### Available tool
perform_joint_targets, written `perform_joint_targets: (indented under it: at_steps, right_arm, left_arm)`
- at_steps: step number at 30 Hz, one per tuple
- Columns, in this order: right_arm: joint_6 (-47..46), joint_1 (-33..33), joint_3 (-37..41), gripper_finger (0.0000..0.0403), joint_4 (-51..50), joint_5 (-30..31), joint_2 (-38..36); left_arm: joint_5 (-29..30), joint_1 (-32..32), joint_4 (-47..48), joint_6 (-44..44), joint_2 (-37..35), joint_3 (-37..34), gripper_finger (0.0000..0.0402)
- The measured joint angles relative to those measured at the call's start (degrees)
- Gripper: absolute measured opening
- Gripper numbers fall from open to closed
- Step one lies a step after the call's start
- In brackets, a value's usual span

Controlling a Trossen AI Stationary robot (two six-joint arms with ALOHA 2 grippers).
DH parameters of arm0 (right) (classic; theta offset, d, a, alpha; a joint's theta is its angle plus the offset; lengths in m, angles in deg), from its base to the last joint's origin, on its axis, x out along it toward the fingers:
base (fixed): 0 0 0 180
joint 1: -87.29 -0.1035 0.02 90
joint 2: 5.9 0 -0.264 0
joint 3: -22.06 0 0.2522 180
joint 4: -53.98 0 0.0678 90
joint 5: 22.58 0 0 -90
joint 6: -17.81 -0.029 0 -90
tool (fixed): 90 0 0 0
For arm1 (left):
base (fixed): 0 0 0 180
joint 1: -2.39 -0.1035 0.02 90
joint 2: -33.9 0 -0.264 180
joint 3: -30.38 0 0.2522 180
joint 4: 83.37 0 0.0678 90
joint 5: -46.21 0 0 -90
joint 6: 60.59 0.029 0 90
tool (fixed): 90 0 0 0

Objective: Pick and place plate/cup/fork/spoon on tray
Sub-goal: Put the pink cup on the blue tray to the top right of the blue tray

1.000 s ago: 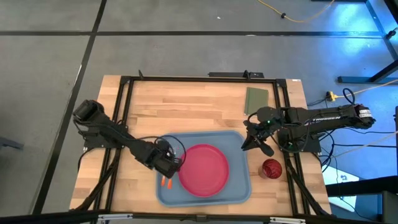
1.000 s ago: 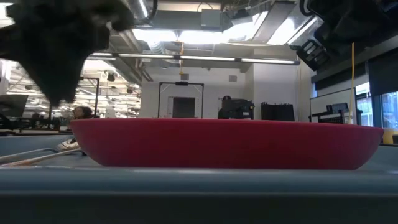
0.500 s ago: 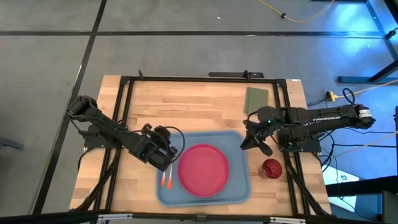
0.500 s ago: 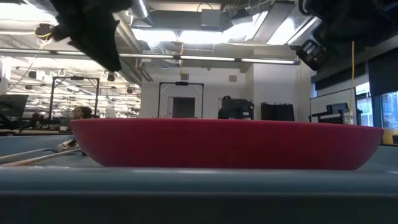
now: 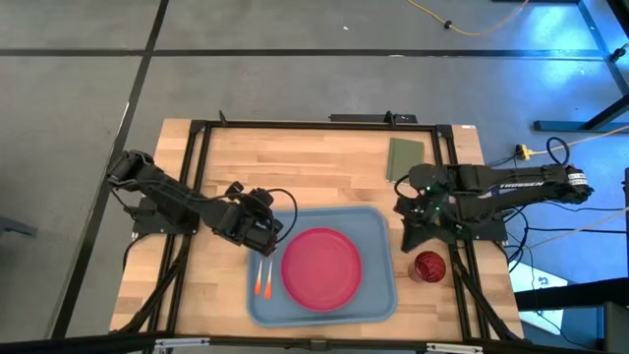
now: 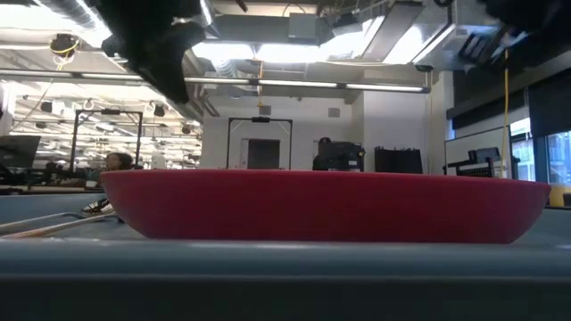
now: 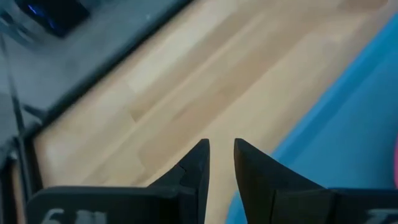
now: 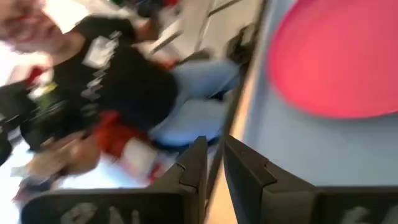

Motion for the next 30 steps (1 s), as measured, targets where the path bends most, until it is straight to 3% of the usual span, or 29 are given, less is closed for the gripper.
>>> perform_joint_targets:
  at_steps: [4,11,16,24,27,30]
  right_arm:
    - [1.1,0.0,-4.9,0.0058,-13.2,-1.9,0.0]
    - [-7.6,-2.1,-9.4,0.0058,-40.9,13.0,0.0]
    - [-14.0,-5.5,-9.4,0.0058,-43.5,21.5,0.0]
    - [-31.8,-16.0,-9.4,0.0058,-43.8,24.1,-1.9]
    - [-39.0,-21.5,-9.4,0.0058,-43.7,29.2,-3.9]
    - [-43.2,-26.7,-9.4,0.0058,-43.4,39.3,-5.4]
  left_arm:
    - [-3.1,-0.2,0.0,-0.1,0.0,0.0,0.0066]
    - [-2.2,-0.2,-0.1,1.5,0.0,0.0,0.0066]
    - [-1.5,-0.4,-0.1,2.9,0.0,0.0,0.0066]
    - [-1.5,-0.4,0.4,4.0,0.0,0.0,0.0066]
    - [-1.4,-0.4,0.4,5.0,0.0,0.0,0.0066]
    - [-1.4,-0.4,0.4,5.9,0.0,0.0,0.0066]
